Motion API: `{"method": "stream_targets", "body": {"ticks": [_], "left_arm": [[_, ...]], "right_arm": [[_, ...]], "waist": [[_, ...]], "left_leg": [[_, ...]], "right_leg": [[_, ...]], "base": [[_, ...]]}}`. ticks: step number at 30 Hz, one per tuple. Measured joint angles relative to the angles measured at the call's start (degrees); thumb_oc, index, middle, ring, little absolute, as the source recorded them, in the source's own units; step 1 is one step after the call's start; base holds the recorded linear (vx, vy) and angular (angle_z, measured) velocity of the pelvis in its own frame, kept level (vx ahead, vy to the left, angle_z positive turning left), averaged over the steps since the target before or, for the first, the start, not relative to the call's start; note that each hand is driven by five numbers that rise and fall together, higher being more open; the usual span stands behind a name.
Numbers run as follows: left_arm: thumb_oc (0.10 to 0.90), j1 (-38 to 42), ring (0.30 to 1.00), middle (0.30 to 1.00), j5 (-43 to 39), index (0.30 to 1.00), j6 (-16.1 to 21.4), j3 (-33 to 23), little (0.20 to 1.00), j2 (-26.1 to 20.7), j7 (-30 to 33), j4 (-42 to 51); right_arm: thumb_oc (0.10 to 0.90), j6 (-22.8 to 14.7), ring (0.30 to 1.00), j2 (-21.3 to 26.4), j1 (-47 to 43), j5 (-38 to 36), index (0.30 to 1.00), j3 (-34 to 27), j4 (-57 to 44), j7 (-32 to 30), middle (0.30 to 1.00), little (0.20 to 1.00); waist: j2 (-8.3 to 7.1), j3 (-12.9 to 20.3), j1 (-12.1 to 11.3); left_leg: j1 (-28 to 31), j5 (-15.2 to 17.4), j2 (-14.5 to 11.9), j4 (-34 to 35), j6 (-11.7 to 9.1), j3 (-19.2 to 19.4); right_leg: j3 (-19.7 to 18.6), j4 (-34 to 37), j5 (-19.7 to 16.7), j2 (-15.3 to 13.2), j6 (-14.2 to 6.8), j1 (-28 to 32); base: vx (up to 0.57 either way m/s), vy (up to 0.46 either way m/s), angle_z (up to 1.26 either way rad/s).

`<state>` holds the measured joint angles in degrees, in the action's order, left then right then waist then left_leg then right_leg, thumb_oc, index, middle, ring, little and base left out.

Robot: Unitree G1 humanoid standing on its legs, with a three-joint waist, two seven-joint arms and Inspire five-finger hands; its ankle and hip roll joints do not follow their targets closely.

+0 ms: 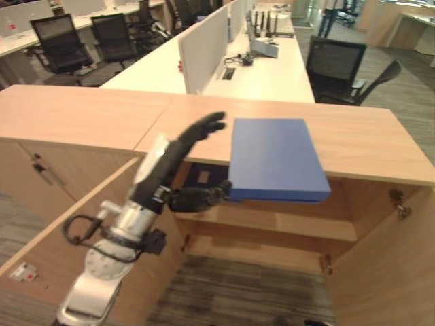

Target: Put the empty folder in the office cabinet

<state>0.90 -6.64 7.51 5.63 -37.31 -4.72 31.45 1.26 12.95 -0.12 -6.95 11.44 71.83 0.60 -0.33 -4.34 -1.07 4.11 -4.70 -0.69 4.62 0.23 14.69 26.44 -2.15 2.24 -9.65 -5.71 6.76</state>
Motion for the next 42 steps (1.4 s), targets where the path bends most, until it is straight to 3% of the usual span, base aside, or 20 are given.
{"method": "stream_targets", "body": {"ticks": [10,14,22,26,37,42], "left_arm": [[0.800,0.9,0.900,0.900,0.1,0.900,-1.2,1.7,0.900,0.1,-1.4,-0.6],[0.800,3.3,0.900,0.900,0.5,0.900,-1.3,5.6,0.900,0.1,-2.0,-3.3],[0.800,9.3,0.900,0.900,19.0,0.900,-1.2,10.0,0.900,0.1,-1.9,-6.2],[0.800,11.2,0.900,0.900,24.2,0.900,-0.5,12.5,0.900,0.1,-1.6,-6.4],[0.800,17.1,0.900,0.900,34.1,0.900,1.3,17.9,0.900,2.7,2.2,-12.9],[0.800,18.7,0.900,0.900,34.1,0.900,1.5,22.4,0.900,4.5,2.1,-13.0]], "right_arm": [[0.800,-0.2,0.900,-0.3,-0.3,-0.1,0.900,-0.6,0.6,-0.2,0.900,0.900],[0.800,-0.1,0.900,-0.3,-0.4,-0.1,0.900,-0.5,0.6,-0.4,0.900,0.900],[0.800,-0.1,0.900,-0.6,-0.4,-0.1,0.900,0.0,0.3,-1.9,0.900,0.900],[0.800,-0.1,0.900,-0.8,-0.5,-0.9,0.900,0.3,0.3,-2.4,0.900,0.900],[0.800,-0.1,0.900,-1.1,-1.5,-2.3,0.900,1.3,0.0,-3.8,0.900,0.900],[0.800,0.0,0.900,-1.2,-2.1,-2.3,0.900,1.5,0.0,-3.9,0.900,0.900]], "waist": [[0.10,-0.2,1.1],[0.10,-0.2,1.1],[-0.03,-0.3,1.0],[-0.06,-0.4,1.4],[-0.43,-1.3,2.8],[-0.74,-1.5,2.9]], "left_leg": [[0.7,0.7,-0.1,0.0,-0.5,2.2],[0.8,0.7,-0.1,0.0,-0.5,2.4],[1.0,0.8,-0.1,0.0,-0.7,3.1],[1.1,0.8,-0.1,0.0,-0.7,3.2],[1.2,0.9,-0.1,0.0,-0.7,3.6],[1.2,1.0,0.0,0.0,-0.6,3.6]], "right_leg": [[-2.5,1.3,-1.0,0.3,-0.1,-0.2],[-2.8,1.4,-1.2,0.3,-0.2,-0.2],[-3.6,1.9,-1.7,0.3,-0.1,-0.2],[-3.6,2.0,-1.7,0.4,-0.1,-0.2],[-3.7,2.1,-2.0,0.3,-0.1,-0.2],[-3.7,2.1,-2.0,0.6,-0.1,-0.2]], "base": [[-0.01,0.017,-0.13],[-0.01,0.002,-0.03],[0.00,0.004,-0.05],[0.00,0.000,0.00],[0.00,0.000,-0.01],[0.00,0.000,0.00]]}}
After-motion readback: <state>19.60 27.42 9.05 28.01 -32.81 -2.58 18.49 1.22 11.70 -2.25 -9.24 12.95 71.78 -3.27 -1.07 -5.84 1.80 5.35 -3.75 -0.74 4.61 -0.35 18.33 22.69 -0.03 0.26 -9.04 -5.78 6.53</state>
